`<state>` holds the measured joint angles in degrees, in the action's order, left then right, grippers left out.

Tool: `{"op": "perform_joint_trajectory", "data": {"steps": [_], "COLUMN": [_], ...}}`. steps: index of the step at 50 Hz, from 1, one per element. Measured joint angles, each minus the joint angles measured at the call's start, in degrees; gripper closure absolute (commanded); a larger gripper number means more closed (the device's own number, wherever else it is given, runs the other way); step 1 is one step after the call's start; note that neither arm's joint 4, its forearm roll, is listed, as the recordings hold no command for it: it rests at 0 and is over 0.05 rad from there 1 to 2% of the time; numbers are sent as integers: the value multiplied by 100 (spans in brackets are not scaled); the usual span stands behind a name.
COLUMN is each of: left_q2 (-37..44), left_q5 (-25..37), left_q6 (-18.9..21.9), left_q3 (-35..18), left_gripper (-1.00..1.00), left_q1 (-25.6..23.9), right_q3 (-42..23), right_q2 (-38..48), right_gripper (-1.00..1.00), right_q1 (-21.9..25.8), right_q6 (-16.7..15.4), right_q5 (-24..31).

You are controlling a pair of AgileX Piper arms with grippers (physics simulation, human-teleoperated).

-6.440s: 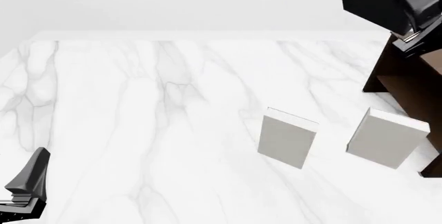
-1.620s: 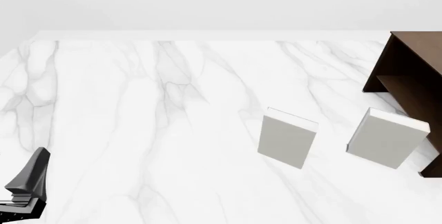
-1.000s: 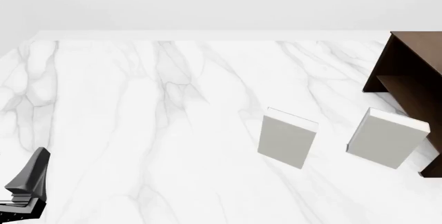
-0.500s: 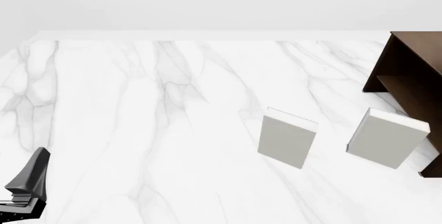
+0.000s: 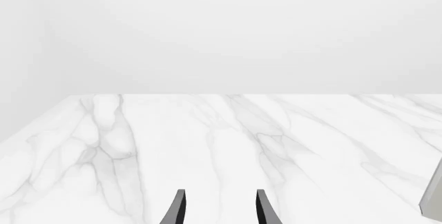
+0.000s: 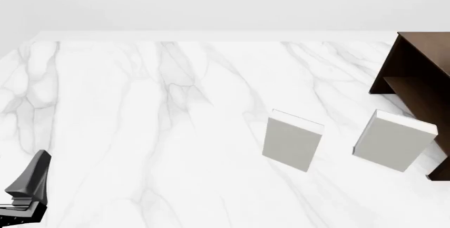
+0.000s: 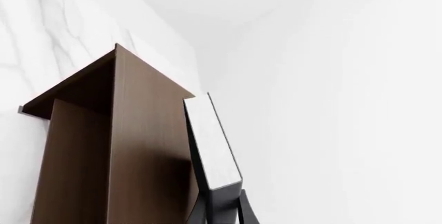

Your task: Pick up the book on the left and place it on top of the shelf.

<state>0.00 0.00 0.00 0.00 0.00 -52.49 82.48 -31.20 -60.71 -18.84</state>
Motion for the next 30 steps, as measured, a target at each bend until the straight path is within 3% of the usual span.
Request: {"op": "perform_joint_trajectory", "data": {"steps": [6,7,30], "left_q2": [0,0,0], "left_q5": [0,0,0], "left_q6": [0,0,0], "left_q3": [0,0,0], "left_gripper": [-100,-100,-100], "left_q1": [0,0,0], "right_q3": [57,65,438], "right_q2": [-15,-17,-346], "right_gripper": [100,-100,-100], "right_q1": [-6,-7,-12], "right_q6": [9,10,320], "right_q5": [-53,-57,144]}}
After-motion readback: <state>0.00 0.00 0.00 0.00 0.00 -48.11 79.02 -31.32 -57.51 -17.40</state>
